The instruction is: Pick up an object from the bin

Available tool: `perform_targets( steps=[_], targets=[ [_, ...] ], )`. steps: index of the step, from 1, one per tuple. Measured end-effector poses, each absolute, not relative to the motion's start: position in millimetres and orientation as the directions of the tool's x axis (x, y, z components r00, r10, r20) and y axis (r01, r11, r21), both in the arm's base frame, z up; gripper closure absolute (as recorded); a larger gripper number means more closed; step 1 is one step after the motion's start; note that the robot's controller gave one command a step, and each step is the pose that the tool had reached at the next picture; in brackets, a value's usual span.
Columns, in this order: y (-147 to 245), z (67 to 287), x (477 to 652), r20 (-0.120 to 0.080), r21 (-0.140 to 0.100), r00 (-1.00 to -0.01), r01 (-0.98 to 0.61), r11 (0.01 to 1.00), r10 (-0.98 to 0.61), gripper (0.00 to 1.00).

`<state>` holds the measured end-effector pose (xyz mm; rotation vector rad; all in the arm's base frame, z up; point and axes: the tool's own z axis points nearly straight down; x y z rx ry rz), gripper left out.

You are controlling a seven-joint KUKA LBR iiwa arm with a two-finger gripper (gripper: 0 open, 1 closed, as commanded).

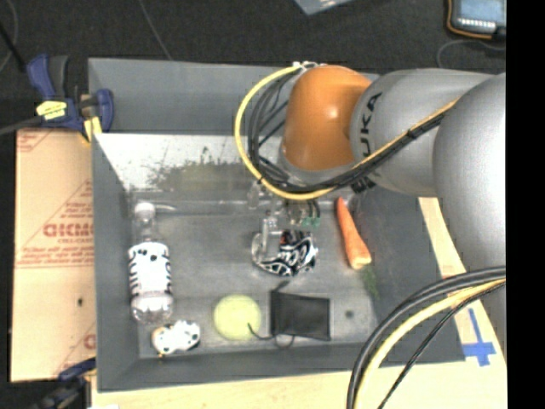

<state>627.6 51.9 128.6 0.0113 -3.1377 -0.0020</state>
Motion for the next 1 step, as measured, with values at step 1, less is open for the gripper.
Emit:
perform_targets(
  steps=[1],
  targets=[
    [52.0,133.5,629.1,-0.003,0.002,-1.0,-0.007,1.0,-0.007,0.0]
  ],
)
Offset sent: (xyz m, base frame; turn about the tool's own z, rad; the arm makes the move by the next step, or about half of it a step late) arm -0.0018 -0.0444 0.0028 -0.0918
